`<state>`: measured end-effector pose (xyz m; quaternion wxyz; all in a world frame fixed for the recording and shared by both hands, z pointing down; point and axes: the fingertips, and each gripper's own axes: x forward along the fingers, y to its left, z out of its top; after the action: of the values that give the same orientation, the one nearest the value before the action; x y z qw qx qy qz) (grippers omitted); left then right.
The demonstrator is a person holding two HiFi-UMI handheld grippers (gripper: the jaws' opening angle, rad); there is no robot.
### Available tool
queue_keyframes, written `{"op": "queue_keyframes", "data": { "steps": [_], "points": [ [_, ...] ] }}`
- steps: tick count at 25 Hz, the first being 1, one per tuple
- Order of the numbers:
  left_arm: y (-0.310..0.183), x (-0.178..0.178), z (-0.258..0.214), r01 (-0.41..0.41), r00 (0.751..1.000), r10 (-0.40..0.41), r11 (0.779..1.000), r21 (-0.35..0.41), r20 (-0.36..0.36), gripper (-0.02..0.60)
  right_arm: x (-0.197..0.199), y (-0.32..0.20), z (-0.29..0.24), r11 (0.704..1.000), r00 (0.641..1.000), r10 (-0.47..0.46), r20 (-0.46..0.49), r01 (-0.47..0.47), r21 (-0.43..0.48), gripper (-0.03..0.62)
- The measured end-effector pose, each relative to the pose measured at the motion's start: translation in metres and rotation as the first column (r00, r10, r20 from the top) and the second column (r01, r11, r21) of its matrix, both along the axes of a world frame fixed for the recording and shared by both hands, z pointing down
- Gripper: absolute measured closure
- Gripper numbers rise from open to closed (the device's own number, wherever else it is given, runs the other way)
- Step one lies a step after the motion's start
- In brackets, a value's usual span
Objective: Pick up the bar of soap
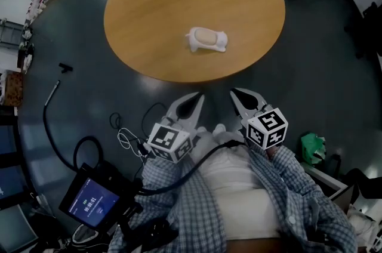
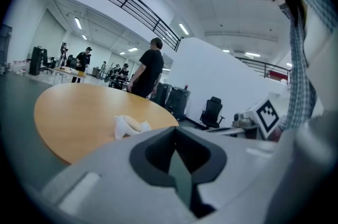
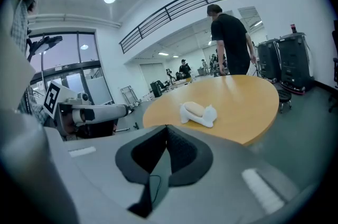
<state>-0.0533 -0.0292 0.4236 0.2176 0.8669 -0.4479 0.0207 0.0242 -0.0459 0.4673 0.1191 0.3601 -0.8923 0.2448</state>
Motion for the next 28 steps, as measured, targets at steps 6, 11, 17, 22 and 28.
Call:
{"op": "queue_keyframes", "data": {
  "steps": [6, 11, 17, 22, 28],
  "points": [
    [-0.003, -0.014, 0.000, 0.036, 0.999, -0.036, 0.999, -0.001, 0.008, 0.583, 0.000, -0.005, -0.002, 0.999, 0.999, -0.022, -0.036, 0.023, 0.042, 0.591],
    [-0.008, -0.011, -0.004, 0.037, 0.999, -0.037, 0.999, 0.002, 0.020, 0.583, 0.009, -0.011, -0.004, 0.998, 0.998, -0.020, -0.061, 0.023, 0.056, 0.591],
    [0.004, -0.008, 0.003, 0.009, 0.999, -0.009, 1.000, -0.006, 0.036, 0.583, 0.007, 0.003, 0.009, 0.979, 0.956, -0.124, -0.265, 0.161, 0.124, 0.579],
    [0.016, 0.010, 0.018, -0.044, 0.998, 0.046, 0.998, -0.034, 0.041, 0.583, 0.004, 0.004, 0.027, 0.955, 0.898, -0.228, -0.376, 0.281, 0.091, 0.494],
    [0.031, 0.026, 0.025, -0.101, 0.992, 0.106, 0.992, -0.071, 0.066, 0.583, 0.006, 0.015, 0.042, 0.895, 0.762, -0.368, -0.532, 0.446, 0.020, 0.414]
  ]
}}
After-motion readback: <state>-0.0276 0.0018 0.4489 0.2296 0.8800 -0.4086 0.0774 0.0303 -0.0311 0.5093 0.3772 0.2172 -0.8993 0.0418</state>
